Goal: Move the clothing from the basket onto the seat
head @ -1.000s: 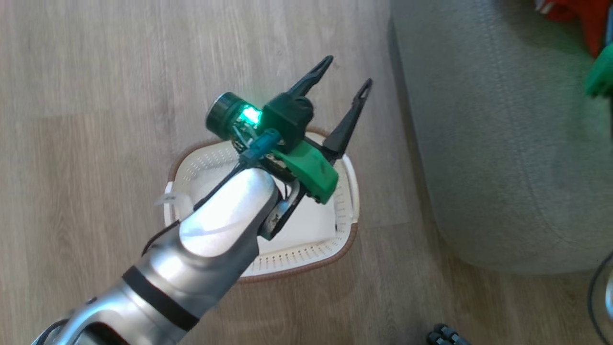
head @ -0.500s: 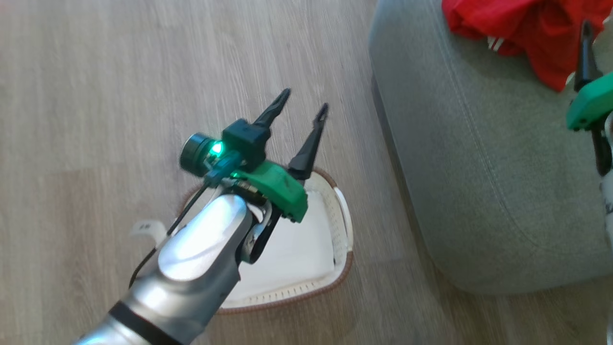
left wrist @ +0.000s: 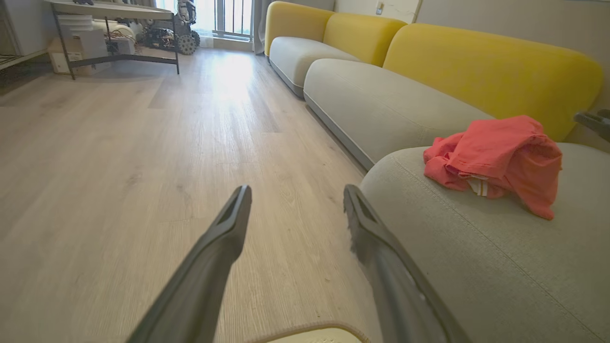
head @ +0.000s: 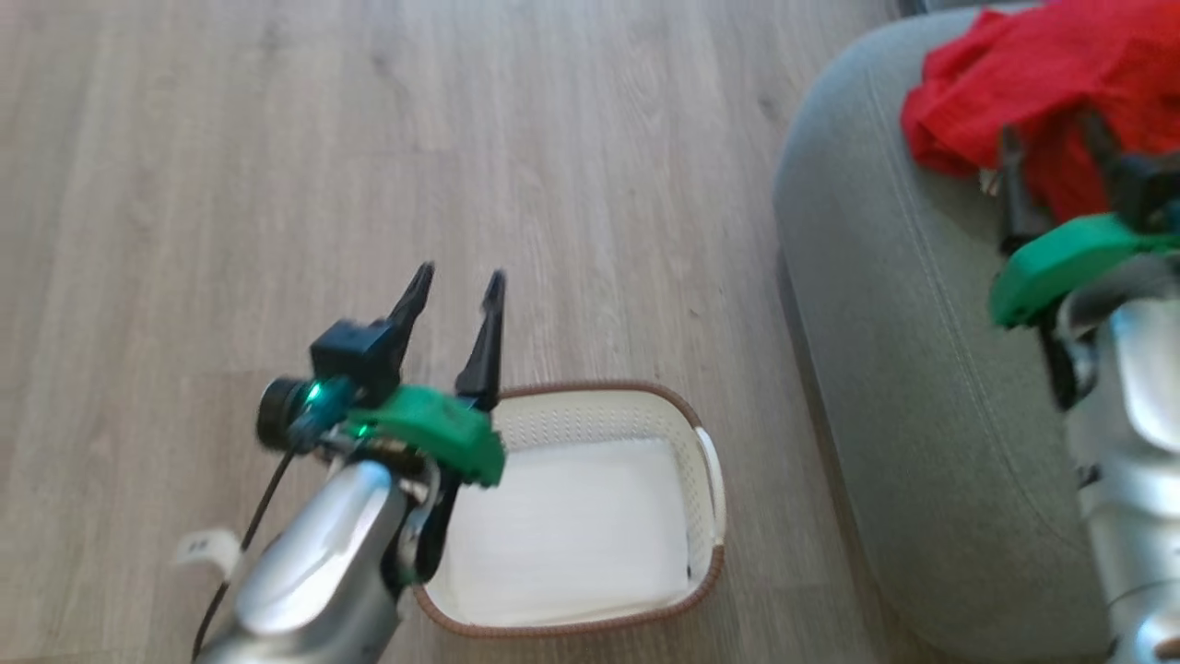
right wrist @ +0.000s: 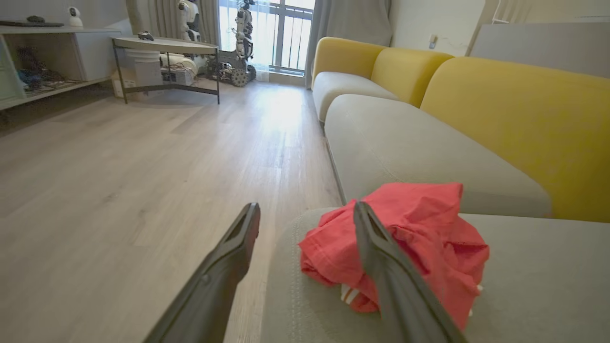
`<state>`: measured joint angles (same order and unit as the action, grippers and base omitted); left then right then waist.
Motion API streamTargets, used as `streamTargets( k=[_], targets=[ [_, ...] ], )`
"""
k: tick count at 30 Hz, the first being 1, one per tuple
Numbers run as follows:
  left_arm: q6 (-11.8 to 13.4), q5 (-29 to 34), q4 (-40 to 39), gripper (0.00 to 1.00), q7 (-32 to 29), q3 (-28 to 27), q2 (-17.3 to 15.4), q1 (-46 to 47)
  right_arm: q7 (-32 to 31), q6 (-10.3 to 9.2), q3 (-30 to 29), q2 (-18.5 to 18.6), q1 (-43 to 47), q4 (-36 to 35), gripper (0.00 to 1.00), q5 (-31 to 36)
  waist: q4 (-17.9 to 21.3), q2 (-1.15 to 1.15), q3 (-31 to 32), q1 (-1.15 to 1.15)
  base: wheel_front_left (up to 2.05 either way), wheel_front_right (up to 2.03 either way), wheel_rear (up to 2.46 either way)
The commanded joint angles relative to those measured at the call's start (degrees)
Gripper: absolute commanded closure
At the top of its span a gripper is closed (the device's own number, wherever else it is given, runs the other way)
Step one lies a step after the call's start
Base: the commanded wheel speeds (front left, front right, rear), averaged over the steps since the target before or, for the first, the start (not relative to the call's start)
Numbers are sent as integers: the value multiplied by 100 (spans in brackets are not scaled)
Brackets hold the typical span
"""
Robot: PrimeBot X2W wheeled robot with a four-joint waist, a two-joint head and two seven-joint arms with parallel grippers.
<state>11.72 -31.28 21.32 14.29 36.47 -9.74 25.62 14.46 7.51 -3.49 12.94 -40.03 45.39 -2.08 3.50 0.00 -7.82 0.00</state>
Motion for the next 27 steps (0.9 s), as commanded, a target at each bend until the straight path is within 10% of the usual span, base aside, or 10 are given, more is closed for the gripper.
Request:
streamTargets(
  k=[1, 14, 27],
  targets=[
    [56, -1, -233, 0, 70, -295, -172, 40, 53, -2, 141, -90, 54, -326, 0, -55, -151, 0, 155, 0, 0, 0, 0],
    [366, 200, -928, 0, 71, -1197, -453, -1390, 53, -2, 113, -926, 1768, -2103, 0, 22, -442, 0, 593, 0, 0, 0, 0],
    [471, 504, -1728, 0, 71, -2042, -373, -2873, 22, -2, 594, -1004, 3147, -3049, 0, -536, -548, 0, 901, 0, 0, 0, 0]
  ],
)
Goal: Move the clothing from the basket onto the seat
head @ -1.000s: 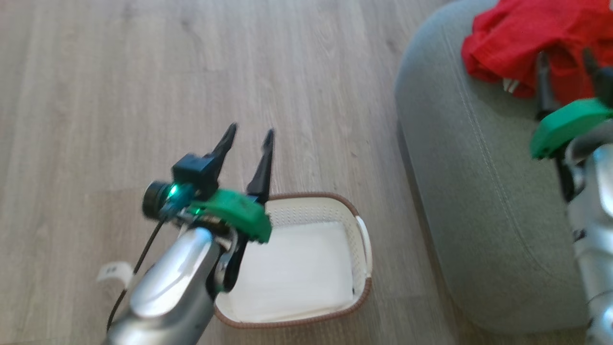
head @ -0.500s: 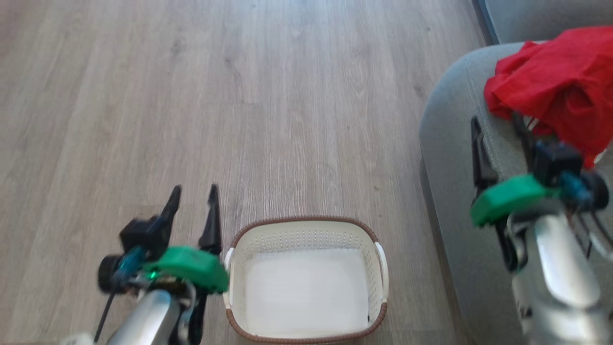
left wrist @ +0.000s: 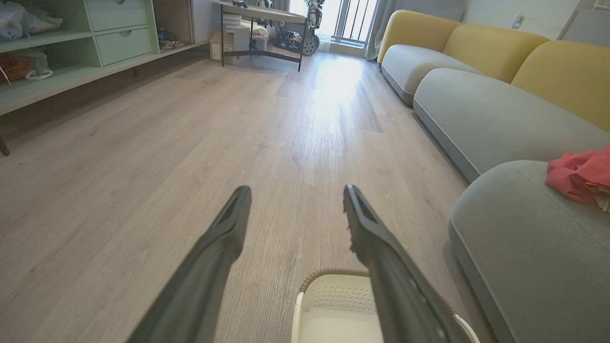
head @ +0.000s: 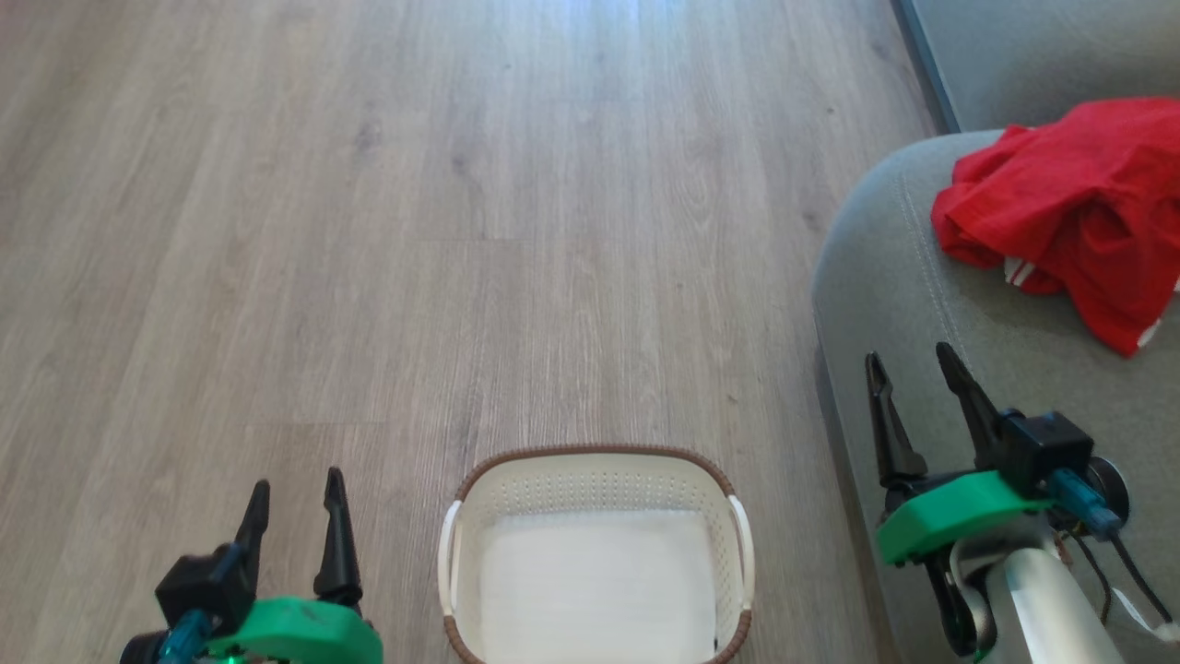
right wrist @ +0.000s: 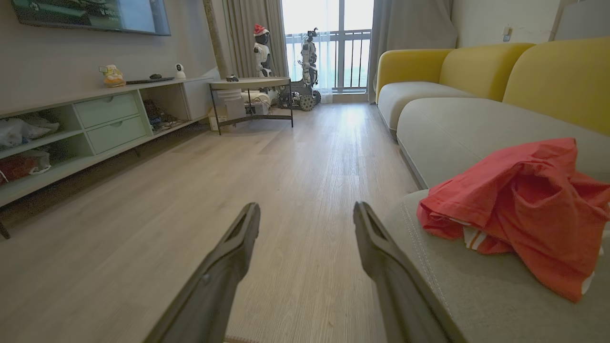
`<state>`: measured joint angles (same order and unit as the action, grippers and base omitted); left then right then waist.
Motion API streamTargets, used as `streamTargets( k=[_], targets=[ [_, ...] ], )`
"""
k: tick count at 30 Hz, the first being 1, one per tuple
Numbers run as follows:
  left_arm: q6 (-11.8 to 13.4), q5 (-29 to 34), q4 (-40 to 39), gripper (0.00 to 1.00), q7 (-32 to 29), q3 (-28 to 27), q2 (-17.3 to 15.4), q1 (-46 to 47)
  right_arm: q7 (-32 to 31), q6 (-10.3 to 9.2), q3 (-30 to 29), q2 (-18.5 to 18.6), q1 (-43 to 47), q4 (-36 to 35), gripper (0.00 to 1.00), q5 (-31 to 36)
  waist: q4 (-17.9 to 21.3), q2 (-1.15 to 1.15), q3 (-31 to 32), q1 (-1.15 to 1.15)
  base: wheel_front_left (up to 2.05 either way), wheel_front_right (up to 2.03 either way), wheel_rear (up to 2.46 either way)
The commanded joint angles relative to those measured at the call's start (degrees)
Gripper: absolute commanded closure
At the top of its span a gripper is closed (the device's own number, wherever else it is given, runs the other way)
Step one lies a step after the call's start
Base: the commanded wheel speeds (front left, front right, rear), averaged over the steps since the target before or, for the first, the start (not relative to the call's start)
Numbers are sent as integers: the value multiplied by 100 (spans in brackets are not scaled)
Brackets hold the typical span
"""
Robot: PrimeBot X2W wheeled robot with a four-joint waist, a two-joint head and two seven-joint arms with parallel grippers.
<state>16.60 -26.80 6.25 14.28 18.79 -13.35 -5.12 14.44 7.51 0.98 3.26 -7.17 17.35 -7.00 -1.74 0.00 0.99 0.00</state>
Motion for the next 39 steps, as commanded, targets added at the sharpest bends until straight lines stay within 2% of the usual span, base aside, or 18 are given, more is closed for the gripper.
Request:
streamTargets(
  k=[1, 17, 39],
  targets=[
    [-38, 83, -239, 0, 72, -312, 11, 145, 24, -2, 149, -37, -87, -278, 0, -80, -49, 0, 38, 0, 0, 0, 0],
    [-436, 476, -82, 0, 72, -729, 326, -98, 35, -2, 286, -37, 487, -483, 0, -310, -96, 0, 122, 0, 0, 0, 0],
    [-623, 731, 43, 0, 72, -865, 480, -154, 51, -2, 275, -38, 552, -477, 0, -343, -33, 0, 156, 0, 0, 0, 0]
  ],
)
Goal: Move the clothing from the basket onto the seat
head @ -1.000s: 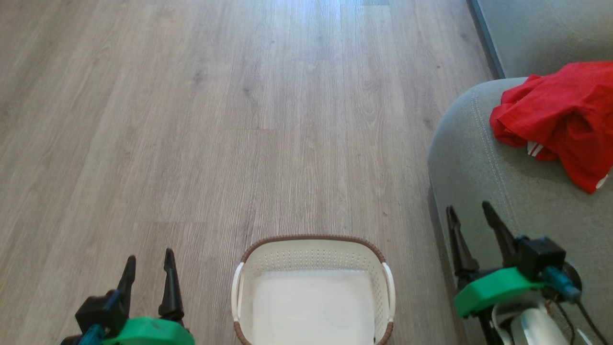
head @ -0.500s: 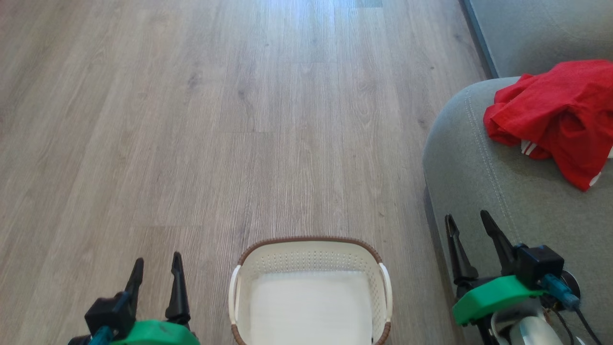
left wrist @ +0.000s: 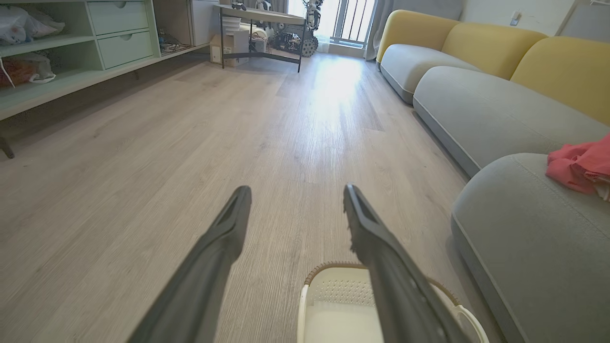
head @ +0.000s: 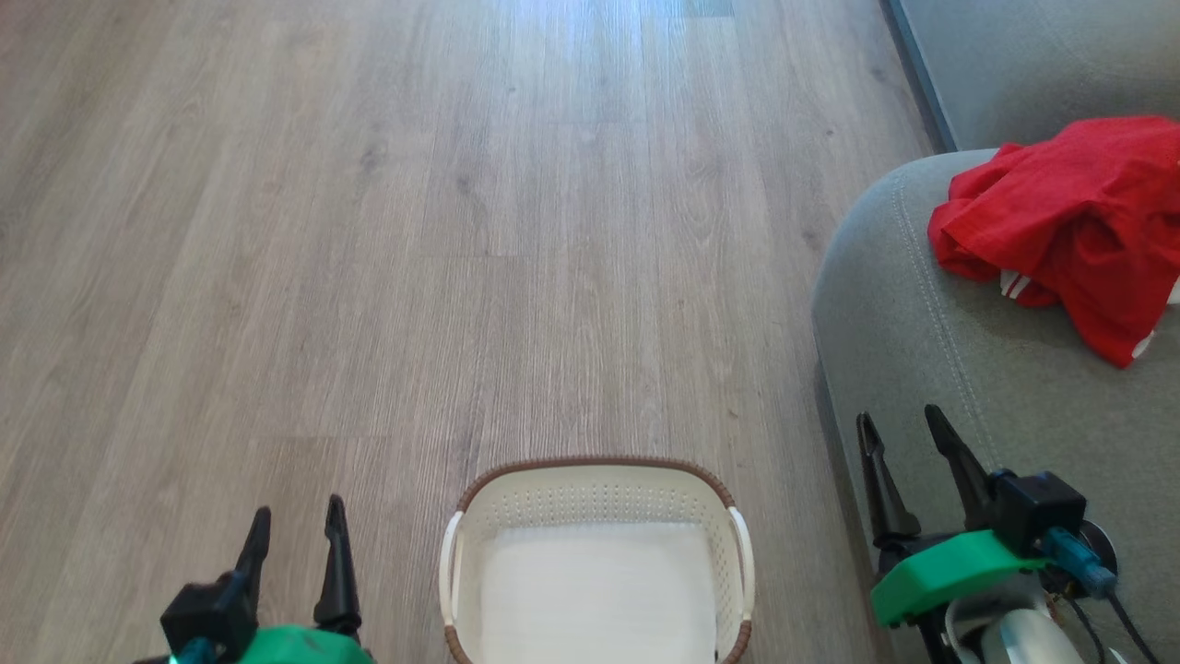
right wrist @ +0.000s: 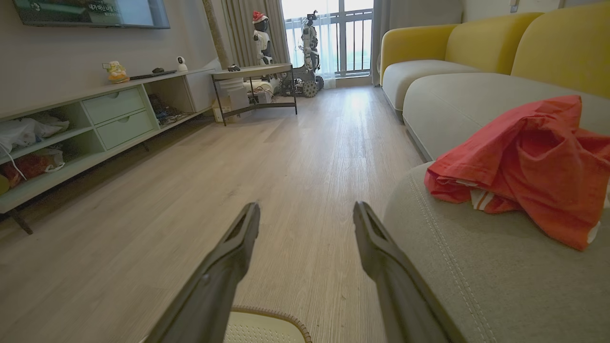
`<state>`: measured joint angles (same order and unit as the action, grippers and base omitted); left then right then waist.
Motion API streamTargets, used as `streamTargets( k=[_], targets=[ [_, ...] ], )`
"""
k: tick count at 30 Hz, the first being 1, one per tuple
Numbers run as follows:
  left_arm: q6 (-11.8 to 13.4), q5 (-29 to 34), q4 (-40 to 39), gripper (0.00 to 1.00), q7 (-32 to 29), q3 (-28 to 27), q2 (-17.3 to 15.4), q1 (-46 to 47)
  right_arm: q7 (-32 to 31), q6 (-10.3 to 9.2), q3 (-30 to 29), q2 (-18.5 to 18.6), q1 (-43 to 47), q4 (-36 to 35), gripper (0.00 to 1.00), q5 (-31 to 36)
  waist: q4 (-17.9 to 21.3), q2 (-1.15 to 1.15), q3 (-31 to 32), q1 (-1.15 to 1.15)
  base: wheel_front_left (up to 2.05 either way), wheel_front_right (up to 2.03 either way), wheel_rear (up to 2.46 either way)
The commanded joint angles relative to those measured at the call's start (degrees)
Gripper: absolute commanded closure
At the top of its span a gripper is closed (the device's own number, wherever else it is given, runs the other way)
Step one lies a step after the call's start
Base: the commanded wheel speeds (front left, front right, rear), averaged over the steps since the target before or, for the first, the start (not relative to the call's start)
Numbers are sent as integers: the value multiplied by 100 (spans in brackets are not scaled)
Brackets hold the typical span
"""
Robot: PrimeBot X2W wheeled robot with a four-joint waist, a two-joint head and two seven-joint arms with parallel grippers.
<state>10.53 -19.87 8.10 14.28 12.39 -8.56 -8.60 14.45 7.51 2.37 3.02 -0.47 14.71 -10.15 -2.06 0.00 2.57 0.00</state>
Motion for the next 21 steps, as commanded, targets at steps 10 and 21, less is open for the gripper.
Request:
streamTargets(
  k=[10, 21],
  targets=[
    [-32, -32, 418, 100, -23, 10, 61, -68, -26, 0, 0, 0, 127, 409, 100, -37, 2, 0, -25, 0, 0, 0, 0],
    [-187, -683, 436, 100, -193, -143, 94, 67, -202, 0, -69, 5, 66, 367, 100, -768, 20, 0, -47, 0, 0, 0, 0]
  ],
)
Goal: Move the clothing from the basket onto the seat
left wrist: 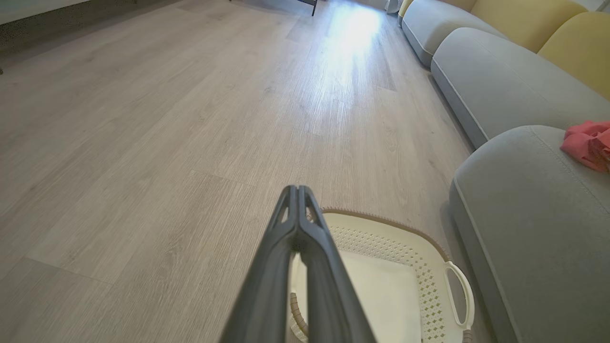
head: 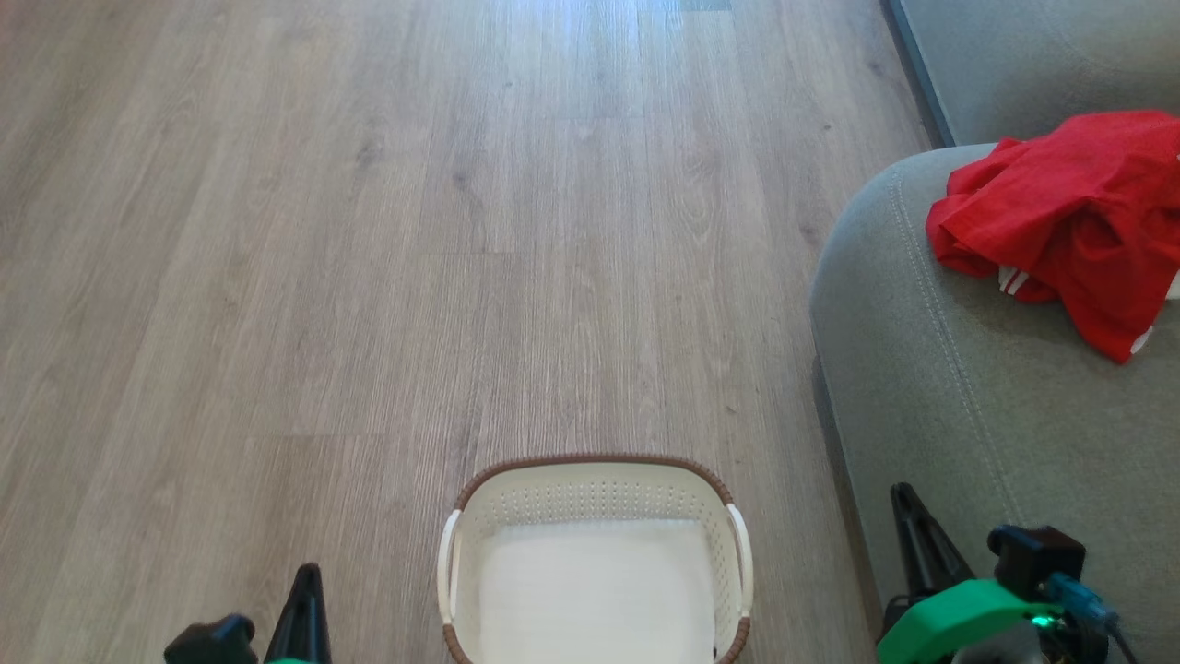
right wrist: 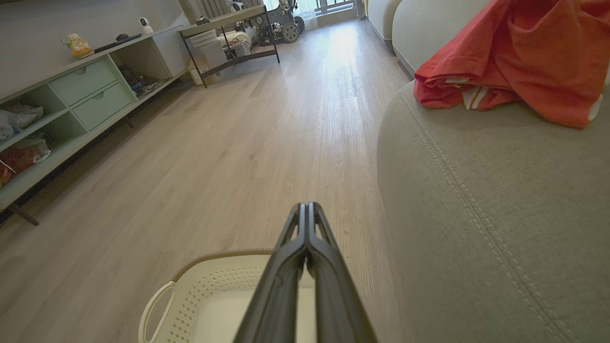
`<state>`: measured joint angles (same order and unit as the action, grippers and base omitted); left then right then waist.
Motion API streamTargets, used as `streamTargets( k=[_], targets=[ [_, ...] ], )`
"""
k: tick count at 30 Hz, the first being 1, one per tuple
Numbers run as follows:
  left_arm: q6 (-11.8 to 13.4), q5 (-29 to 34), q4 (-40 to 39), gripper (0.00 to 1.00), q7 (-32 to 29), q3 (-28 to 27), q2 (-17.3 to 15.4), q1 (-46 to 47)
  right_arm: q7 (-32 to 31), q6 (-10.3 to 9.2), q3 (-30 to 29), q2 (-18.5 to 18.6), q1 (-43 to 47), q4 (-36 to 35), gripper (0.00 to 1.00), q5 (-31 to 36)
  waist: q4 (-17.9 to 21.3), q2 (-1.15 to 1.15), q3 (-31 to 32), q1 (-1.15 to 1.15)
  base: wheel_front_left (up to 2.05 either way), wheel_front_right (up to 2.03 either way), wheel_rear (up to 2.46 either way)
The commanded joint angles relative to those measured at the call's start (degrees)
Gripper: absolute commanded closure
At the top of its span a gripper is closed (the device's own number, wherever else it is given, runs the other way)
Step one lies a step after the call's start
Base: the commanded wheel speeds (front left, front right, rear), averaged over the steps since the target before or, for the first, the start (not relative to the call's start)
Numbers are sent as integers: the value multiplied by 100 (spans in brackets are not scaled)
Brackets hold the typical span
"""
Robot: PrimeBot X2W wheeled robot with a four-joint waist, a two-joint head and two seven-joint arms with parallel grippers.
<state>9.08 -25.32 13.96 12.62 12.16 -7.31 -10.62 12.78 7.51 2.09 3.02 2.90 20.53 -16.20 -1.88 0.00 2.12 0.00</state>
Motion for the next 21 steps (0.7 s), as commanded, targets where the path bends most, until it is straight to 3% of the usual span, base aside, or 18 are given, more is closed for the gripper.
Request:
streamTargets(
  k=[1, 21],
  targets=[
    [-56, -197, -147, 100, -43, -134, -28, 282, -51, 0, -48, 6, -276, -219, 100, -229, 3, 0, -4, 0, 0, 0, 0],
    [-328, -1309, -110, 100, -342, -406, 36, 523, -359, -1, -175, 11, -382, -292, 100, -1481, 34, 0, -42, 0, 0, 0, 0]
  ],
)
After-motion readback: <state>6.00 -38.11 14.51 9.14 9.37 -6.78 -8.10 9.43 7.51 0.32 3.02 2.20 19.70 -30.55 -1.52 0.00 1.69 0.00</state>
